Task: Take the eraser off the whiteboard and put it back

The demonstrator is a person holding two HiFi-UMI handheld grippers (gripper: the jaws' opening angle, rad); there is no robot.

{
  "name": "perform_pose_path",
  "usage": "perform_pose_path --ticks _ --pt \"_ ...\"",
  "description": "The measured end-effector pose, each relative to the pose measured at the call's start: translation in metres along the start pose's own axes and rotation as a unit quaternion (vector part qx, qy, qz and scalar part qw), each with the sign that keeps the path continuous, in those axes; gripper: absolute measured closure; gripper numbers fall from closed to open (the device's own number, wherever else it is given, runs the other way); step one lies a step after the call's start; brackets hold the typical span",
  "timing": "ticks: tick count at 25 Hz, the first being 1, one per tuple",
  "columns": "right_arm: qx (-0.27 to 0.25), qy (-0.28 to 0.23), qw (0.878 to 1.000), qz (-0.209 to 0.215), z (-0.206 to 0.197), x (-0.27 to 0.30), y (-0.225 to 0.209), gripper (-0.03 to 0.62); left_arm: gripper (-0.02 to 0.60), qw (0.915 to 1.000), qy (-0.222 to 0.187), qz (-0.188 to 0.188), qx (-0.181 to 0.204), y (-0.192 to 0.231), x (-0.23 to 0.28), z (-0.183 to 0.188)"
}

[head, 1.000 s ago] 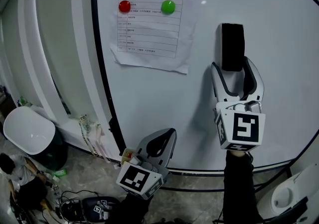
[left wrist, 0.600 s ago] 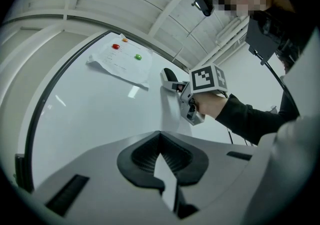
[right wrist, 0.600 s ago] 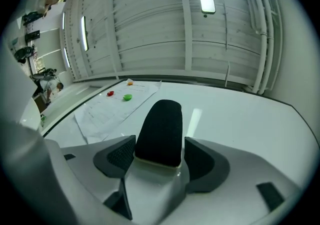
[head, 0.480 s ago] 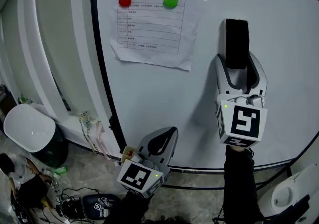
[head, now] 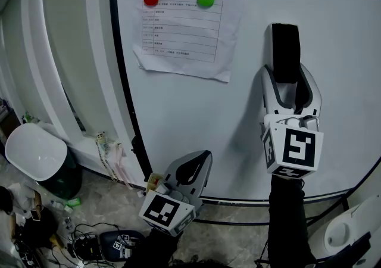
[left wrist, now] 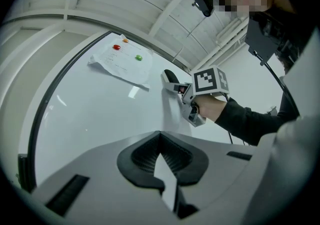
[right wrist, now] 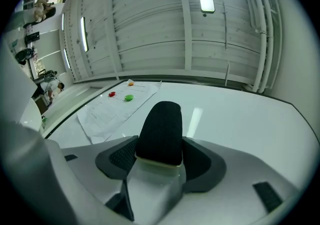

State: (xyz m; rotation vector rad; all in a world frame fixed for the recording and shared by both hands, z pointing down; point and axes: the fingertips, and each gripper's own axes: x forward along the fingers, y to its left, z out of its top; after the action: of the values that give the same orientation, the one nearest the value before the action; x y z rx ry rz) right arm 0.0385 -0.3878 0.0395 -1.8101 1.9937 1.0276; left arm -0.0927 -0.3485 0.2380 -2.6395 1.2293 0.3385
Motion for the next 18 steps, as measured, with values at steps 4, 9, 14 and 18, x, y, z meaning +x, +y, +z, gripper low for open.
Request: perform_pose_path --ticks 4,9,14,18 --pt "0.007 -0.002 1.000 0.005 0.001 -0.011 0.001 0.313 0.575 1.0000 0.001 0.003 0.000 0.001 -0.003 -0.001" --pt "0.007 -0.008 1.000 0.010 0.000 -0.030 0.003 0.315 0.575 1.0000 0.006 0.001 -0.006 -0.001 -0.004 -0.006" --pt "0.007 -0.017 1.000 0.018 0.003 -0.055 0.004 0.315 0.575 0.9999 0.009 -0.005 -0.010 -0.007 -0.002 -0.010" --pt "0.005 -0.015 1.000 0.026 -0.002 -0.076 0.008 0.315 0.575 0.9998 0.013 -0.009 -0.014 -0.010 0.000 -0.014"
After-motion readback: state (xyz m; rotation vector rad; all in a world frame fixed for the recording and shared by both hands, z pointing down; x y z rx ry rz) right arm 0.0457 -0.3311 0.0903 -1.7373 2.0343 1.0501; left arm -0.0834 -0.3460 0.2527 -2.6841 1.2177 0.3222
